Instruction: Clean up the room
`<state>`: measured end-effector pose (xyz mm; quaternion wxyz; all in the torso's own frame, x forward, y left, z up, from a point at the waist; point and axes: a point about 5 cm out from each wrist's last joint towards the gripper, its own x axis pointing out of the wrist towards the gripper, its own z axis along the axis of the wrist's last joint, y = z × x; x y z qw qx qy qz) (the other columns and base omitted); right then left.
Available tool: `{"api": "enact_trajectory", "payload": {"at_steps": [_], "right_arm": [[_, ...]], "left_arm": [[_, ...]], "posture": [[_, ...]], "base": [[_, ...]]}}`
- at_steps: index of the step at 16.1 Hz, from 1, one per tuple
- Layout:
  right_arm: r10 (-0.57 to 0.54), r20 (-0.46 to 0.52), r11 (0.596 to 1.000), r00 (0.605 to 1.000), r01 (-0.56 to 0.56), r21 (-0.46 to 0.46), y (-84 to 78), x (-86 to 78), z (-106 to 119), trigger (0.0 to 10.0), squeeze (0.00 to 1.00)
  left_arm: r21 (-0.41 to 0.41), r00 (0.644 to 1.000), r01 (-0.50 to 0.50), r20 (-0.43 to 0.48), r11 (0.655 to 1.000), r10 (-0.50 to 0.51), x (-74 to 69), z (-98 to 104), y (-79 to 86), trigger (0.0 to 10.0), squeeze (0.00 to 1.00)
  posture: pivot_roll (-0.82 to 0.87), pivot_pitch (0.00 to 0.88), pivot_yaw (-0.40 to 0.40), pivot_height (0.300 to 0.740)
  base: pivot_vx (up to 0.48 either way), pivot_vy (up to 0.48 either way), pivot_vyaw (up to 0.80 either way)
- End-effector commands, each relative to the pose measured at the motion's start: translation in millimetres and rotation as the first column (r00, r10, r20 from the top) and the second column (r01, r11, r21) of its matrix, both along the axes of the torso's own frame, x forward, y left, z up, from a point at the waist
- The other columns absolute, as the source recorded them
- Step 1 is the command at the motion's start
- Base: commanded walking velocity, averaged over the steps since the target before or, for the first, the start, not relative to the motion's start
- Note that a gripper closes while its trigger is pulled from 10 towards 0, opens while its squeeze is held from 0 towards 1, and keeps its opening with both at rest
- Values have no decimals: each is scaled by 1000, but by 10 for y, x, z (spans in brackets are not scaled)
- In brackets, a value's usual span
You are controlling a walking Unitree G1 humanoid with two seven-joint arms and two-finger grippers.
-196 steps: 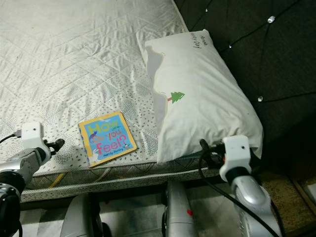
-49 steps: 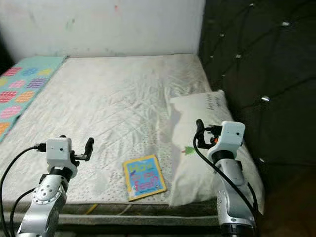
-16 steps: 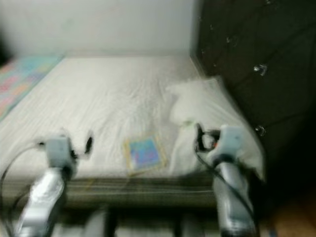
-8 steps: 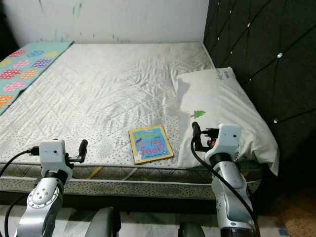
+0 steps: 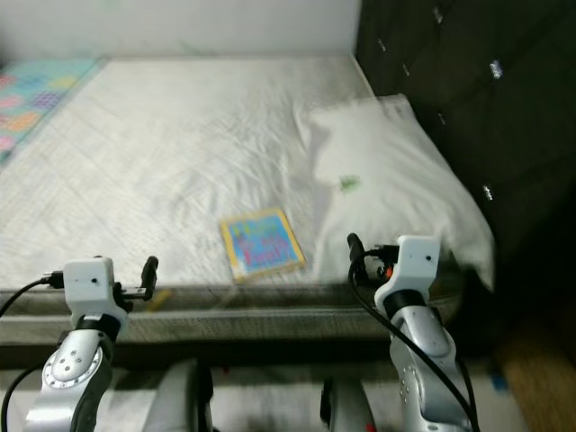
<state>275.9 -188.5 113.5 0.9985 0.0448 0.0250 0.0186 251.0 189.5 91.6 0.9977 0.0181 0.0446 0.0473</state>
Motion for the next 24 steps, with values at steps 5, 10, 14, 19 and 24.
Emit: {"api": "enact_trajectory", "payload": {"at_steps": [5,10,14,19,24], "right_arm": [[18,1,1000,1000,-18,-6,10,-33,64,10000,0],[21,-3,1000,1000,-21,-12,4,-25,78,10000,0],[21,-4,1000,1000,-21,-11,14,-11,79,10000,0],[14,-5,1000,1000,-14,-13,-4,-8,74,10000,0],[33,-4,998,999,-33,-61,-3,-9,79,10000,0]], "left_arm": [[-27,999,36,13,999,-36,-17,77,-34,10000,0],[-33,999,39,7,999,-39,-24,80,-34,10000,0],[-36,1000,27,-2,999,-28,-11,75,-25,10000,0],[-49,1000,-16,-16,999,15,5,56,-30,10000,0],[-58,1000,-21,-21,998,19,26,55,-50,10000,0]], "posture": [[-79,166,41,533],[-75,174,39,533],[-73,175,39,533],[-73,178,43,533],[-74,177,44,533]], "base": [[166,0,0],[430,0,0],[407,0,0],[0,0,0],[0,0,0]]}}
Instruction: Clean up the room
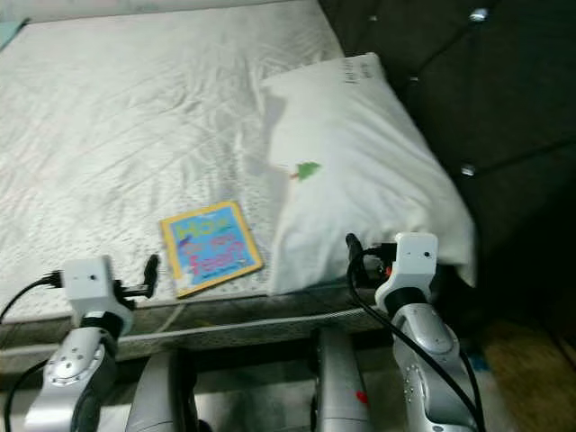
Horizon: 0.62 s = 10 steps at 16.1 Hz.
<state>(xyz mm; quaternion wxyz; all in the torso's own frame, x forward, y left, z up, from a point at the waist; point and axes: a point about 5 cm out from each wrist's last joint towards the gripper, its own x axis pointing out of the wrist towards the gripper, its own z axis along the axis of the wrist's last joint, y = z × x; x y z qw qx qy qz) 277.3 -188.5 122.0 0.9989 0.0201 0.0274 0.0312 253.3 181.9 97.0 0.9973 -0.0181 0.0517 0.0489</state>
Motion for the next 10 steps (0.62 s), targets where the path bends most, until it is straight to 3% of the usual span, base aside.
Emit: {"api": "enact_trajectory", "payload": {"at_steps": [1,5,7,10], "right_arm": [[12,4,1000,1000,-12,-20,9,-22,0,10000,0],[6,10,1000,1000,-6,-14,23,-39,8,10000,0],[-2,10,1000,1000,2,-15,4,-72,14,10000,0],[-1,11,1000,1000,1,-23,-6,-77,29,10000,0]], "left_arm": [[15,1000,-17,-13,1000,17,3,-1,28,10000,0],[-55,987,-50,-153,997,41,48,-179,-10,10000,0],[-138,972,-45,-236,989,12,217,-265,-143,10000,0],[-171,946,-60,-323,983,2,256,-369,-256,10000,0]], "posture": [[-75,178,44,533],[-85,183,49,533],[-99,193,48,533],[-106,201,49,533]], "base": [[0,0,0],[0,0,123],[0,0,0],[0,0,0]]}}
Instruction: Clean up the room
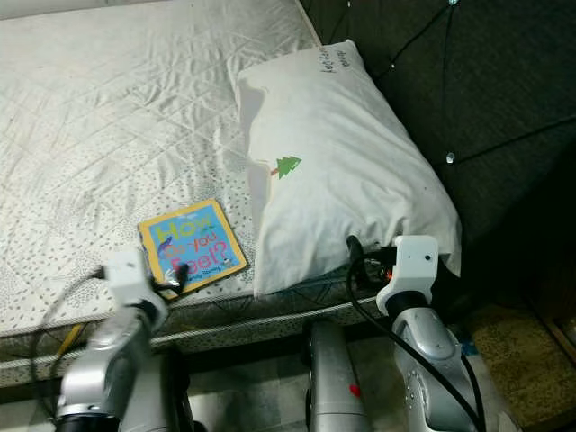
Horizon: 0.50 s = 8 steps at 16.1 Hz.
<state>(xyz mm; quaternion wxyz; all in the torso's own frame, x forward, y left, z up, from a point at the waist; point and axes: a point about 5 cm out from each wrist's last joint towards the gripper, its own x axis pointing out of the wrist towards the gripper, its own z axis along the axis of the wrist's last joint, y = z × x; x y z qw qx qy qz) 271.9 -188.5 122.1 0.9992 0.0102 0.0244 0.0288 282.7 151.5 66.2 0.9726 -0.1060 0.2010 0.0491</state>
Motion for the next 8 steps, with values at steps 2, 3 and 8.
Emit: {"api": "enact_trajectory", "payload": {"at_steps": [2,3,8], "right_arm": [[1,4,1000,1000,-1,-6,-21,-16,35,10000,0],[3,4,1000,1000,-3,-6,-14,-9,32,10000,0],[15,0,1000,1000,-15,-8,28,-6,14,10000,0]], "left_arm": [[-21,993,14,-113,1000,-17,-130,-180,-62,10000,0],[-32,986,35,-160,999,-40,-188,-248,-99,10000,0],[-24,974,39,-224,999,-43,-344,-329,-63,10000,0]], "posture": [[-100,202,47,533],[-98,203,46,533],[-85,205,47,533]], "base": [[0,0,0],[0,0,0],[0,0,0]]}}
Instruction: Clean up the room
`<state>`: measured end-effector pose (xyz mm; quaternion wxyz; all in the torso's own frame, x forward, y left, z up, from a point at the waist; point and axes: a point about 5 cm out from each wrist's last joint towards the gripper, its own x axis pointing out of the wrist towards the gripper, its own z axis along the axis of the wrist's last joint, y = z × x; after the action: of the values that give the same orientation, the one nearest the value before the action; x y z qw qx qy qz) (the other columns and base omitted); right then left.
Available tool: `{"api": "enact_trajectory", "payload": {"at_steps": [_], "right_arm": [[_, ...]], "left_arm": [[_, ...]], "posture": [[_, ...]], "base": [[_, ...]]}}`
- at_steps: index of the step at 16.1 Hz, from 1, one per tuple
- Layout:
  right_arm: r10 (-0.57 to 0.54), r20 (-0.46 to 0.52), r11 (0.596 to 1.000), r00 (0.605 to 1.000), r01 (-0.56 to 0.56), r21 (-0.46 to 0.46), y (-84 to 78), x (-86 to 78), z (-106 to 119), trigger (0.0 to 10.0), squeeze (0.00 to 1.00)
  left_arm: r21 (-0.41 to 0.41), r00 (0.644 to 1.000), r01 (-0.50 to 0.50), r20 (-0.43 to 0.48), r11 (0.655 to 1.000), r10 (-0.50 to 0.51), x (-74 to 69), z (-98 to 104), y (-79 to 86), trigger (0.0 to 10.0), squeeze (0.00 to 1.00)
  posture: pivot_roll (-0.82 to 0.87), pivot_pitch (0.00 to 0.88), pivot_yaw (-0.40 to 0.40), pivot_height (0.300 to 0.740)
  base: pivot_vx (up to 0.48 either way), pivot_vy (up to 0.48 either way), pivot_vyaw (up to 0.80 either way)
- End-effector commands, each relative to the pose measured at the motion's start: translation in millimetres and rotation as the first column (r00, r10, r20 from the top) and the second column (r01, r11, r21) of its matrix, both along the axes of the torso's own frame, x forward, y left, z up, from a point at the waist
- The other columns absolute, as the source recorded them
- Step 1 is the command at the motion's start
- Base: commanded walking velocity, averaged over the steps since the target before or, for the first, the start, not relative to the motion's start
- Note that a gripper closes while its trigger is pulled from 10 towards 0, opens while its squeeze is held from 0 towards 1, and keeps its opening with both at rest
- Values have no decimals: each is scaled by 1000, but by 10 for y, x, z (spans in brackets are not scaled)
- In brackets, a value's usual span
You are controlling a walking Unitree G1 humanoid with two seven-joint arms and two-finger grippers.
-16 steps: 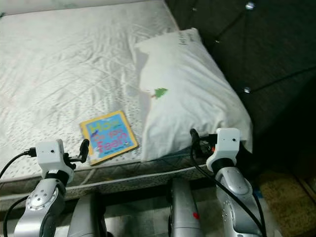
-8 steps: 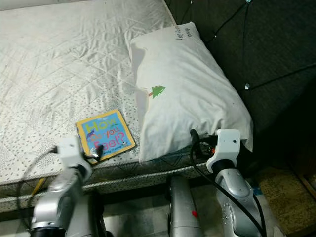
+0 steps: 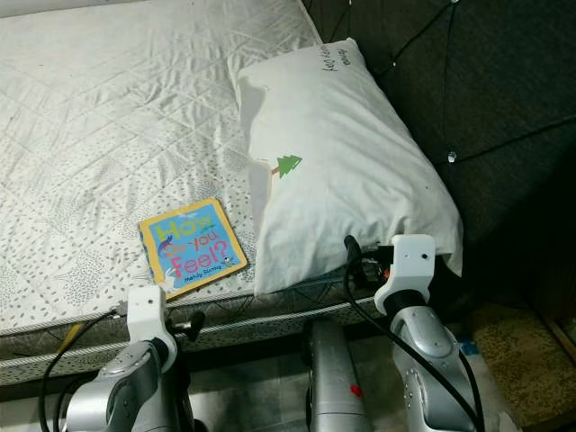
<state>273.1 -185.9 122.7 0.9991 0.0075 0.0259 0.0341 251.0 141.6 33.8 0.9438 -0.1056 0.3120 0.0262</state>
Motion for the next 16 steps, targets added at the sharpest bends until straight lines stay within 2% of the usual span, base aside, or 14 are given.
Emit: {"api": "enact_trajectory", "payload": {"at_steps": [1,4,7,12,13,16], "right_arm": [[3,2,1000,1000,-3,-4,-2,-19,5,10000,0],[-1,0,1000,1000,1,-5,-10,-10,-2,10000,0],[-2,3,1000,1000,2,-5,-3,-6,1,10000,0],[-8,3,1000,1000,8,-10,-29,-27,3,10000,0],[-5,3,1000,1000,5,-13,-30,-25,0,10000,0],[-8,2,1000,1000,8,-16,-44,-22,2,10000,0]], "left_arm": [[15,999,-37,8,999,36,-17,9,63,10000,0],[46,996,-64,70,997,60,75,129,174,10000,0],[63,995,-66,84,996,61,111,161,205,10000,0],[58,997,-67,43,996,64,86,36,207,10000,0],[52,998,-68,15,996,67,94,-33,219,10000,0],[75,996,-88,29,993,86,173,-40,311,10000,0]], "posture": [[-85,205,48,533],[-80,204,48,533],[-83,202,52,533],[-92,197,56,533],[-94,195,54,533],[-94,195,54,533]], "base": [[0,0,0],[0,0,0],[0,0,0],[0,0,0],[0,0,0],[0,0,0]]}}
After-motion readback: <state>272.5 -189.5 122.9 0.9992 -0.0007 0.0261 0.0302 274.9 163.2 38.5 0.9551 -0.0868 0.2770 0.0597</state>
